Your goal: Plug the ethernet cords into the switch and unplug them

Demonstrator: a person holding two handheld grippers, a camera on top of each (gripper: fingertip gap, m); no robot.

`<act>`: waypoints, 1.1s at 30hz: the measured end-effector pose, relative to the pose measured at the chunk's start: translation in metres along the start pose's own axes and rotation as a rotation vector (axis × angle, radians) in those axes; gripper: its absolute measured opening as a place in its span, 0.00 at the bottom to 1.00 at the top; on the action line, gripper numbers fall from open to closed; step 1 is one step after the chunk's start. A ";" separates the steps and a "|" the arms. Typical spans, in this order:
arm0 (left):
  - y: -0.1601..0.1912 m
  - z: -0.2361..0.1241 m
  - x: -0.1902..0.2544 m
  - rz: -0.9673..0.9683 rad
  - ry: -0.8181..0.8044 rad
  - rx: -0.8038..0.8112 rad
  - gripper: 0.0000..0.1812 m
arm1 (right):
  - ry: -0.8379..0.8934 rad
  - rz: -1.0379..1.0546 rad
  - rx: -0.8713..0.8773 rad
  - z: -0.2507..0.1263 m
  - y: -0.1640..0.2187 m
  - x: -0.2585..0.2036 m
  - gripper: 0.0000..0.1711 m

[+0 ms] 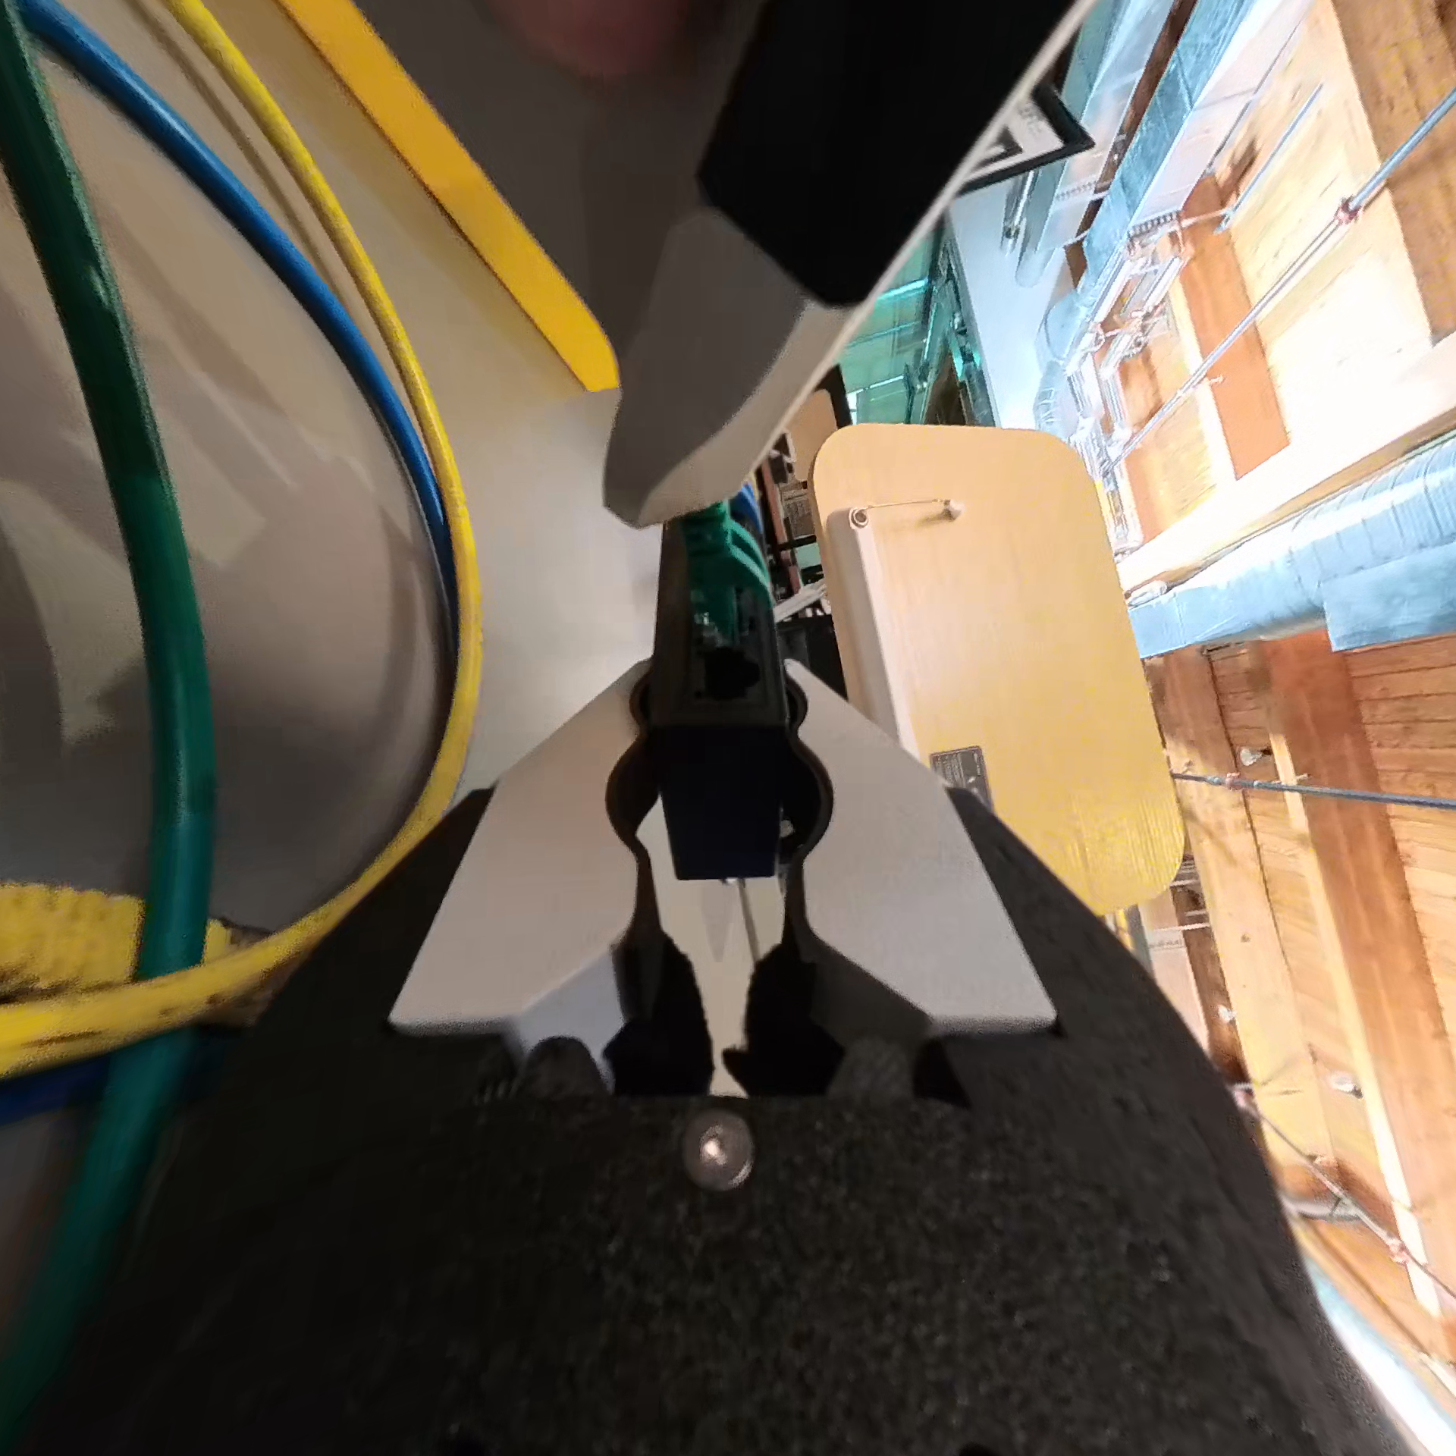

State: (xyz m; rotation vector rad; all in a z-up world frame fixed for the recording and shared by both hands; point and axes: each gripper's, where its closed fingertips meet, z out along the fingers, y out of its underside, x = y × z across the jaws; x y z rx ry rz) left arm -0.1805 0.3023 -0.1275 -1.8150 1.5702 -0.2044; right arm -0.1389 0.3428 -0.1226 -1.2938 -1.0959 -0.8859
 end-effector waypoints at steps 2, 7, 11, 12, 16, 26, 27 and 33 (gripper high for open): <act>0.000 -0.002 0.000 0.023 0.002 -0.011 0.03 | 0.036 -0.059 0.013 -0.002 -0.002 0.005 0.15; -0.005 -0.001 0.001 0.054 -0.004 -0.001 0.03 | 0.033 -0.044 -0.005 -0.005 0.000 0.005 0.14; 0.001 -0.002 0.003 0.114 0.044 -0.009 0.02 | 0.011 -0.084 0.014 -0.005 -0.005 -0.002 0.14; 0.003 -0.002 0.004 0.123 0.060 -0.013 0.02 | 0.000 -0.083 0.017 -0.006 -0.006 -0.005 0.14; 0.005 -0.005 0.005 0.104 0.111 0.005 0.02 | -0.022 -0.061 0.030 -0.006 -0.011 -0.009 0.14; 0.005 0.006 0.000 0.080 0.056 0.070 0.03 | -0.016 -0.032 0.014 0.001 -0.002 -0.011 0.15; 0.004 0.004 -0.001 0.079 0.029 0.086 0.03 | -0.019 -0.028 0.022 0.002 -0.004 -0.009 0.15; -0.013 -0.042 -0.007 -0.013 -0.004 0.268 0.08 | -0.068 0.076 -0.035 0.008 0.013 -0.010 0.15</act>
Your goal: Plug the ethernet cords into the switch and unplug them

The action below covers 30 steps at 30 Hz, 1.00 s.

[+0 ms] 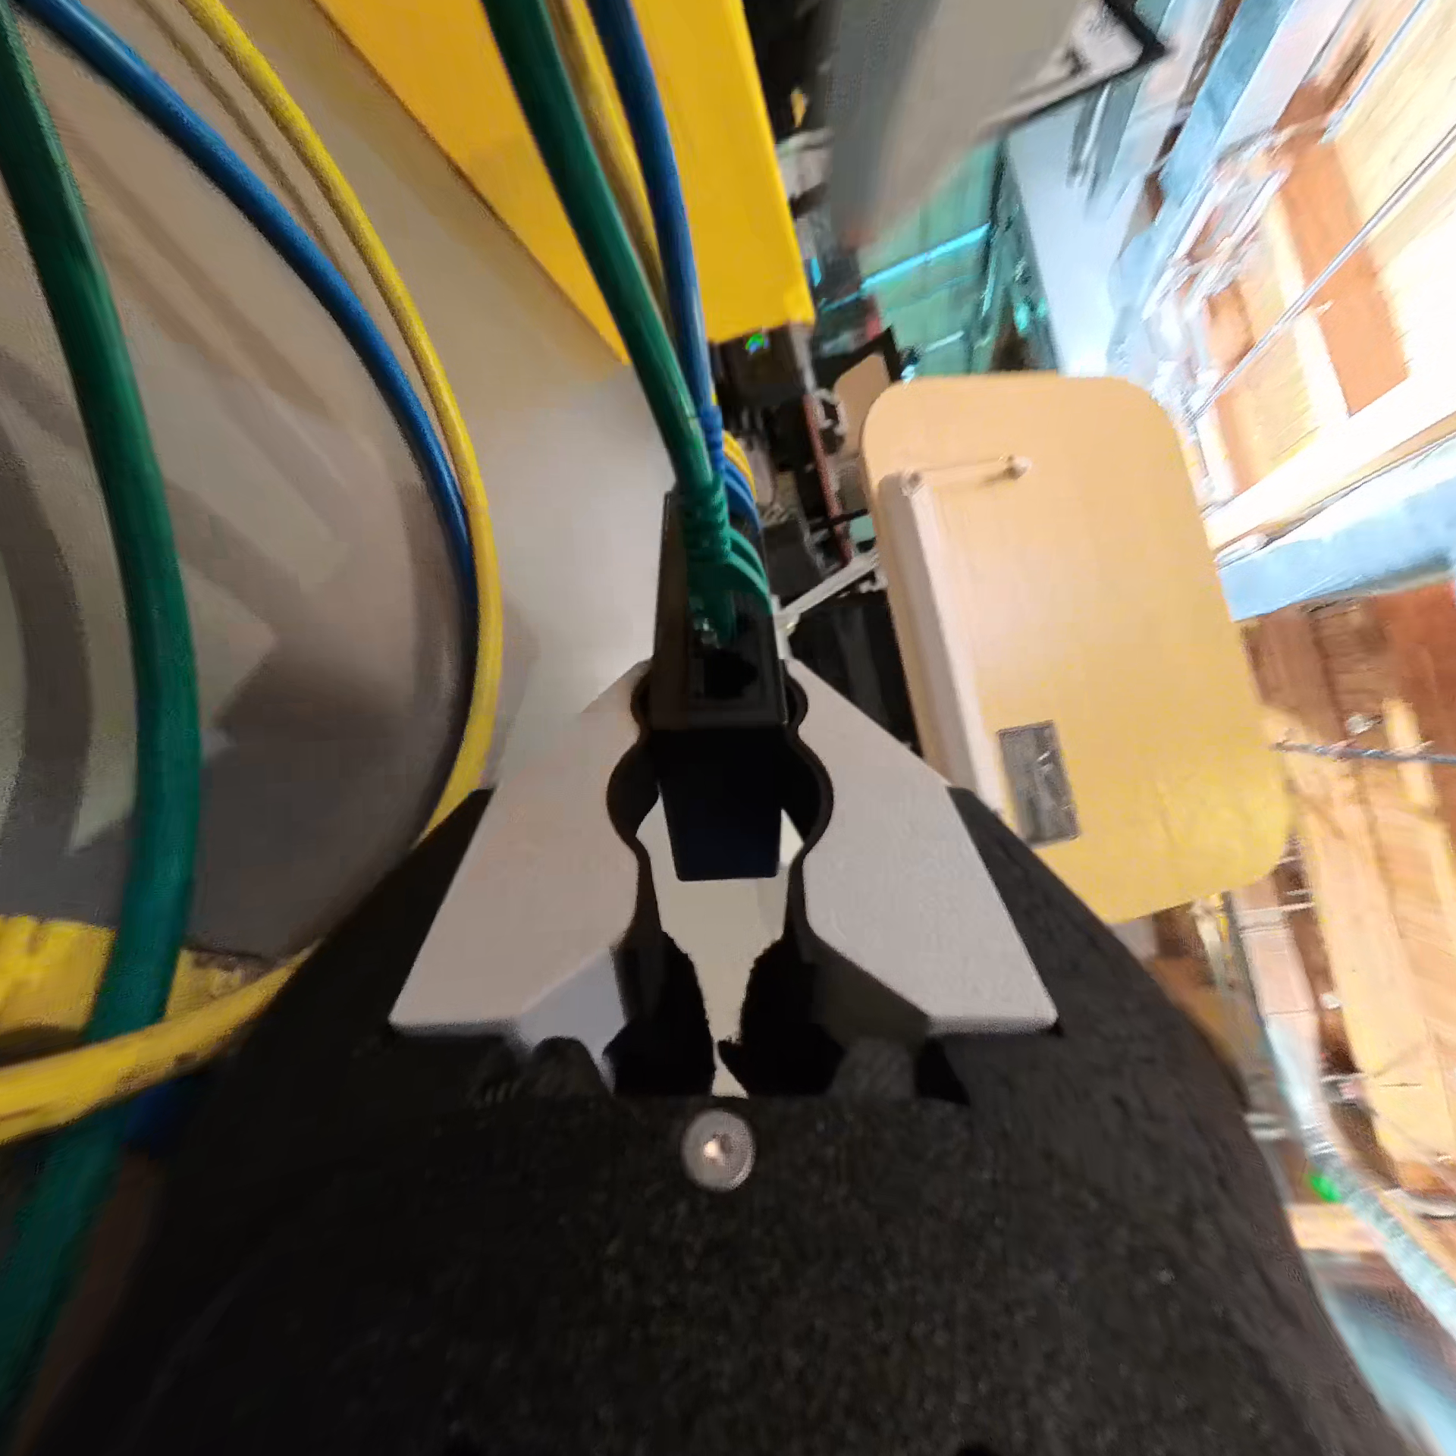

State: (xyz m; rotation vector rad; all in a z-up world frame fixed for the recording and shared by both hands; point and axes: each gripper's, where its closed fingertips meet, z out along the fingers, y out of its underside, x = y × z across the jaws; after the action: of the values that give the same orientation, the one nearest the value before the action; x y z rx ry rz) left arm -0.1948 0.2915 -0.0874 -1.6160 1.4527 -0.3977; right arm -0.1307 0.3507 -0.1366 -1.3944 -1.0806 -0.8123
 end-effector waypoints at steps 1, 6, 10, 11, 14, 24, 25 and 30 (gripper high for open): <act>-0.007 -0.018 -0.002 -0.091 0.026 0.053 0.11 | -0.032 0.059 -0.028 0.001 0.007 -0.002 0.15; 0.038 -0.100 -0.020 -0.502 -0.025 0.222 0.12 | -0.277 0.646 -0.103 -0.005 0.013 0.012 0.15; 0.127 -0.106 0.020 -0.538 -0.038 0.111 0.10 | -0.389 0.864 -0.160 -0.021 0.008 0.062 0.15; 0.143 -0.104 0.030 -0.528 -0.033 0.062 0.09 | -0.387 0.861 -0.191 -0.026 0.010 0.079 0.15; 0.154 -0.100 0.040 -0.420 -0.043 -0.036 0.08 | -0.312 0.850 -0.275 -0.040 0.026 0.143 0.15; 0.137 -0.099 0.074 -0.279 0.064 -0.024 0.07 | -0.152 0.855 -0.842 -0.105 0.196 0.307 0.16; 0.137 -0.099 0.075 -0.278 0.068 -0.025 0.08 | -0.148 0.886 -0.894 -0.117 0.216 0.312 0.16; 0.139 -0.097 0.075 -0.289 0.080 -0.044 0.08 | -0.122 1.008 -1.065 -0.169 0.297 0.299 0.15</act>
State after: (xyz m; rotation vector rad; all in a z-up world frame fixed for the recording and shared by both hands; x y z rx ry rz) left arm -0.3340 0.1969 -0.1664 -1.8706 1.2951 -0.6036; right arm 0.2670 0.2480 0.0568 -2.5519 0.1841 -0.5044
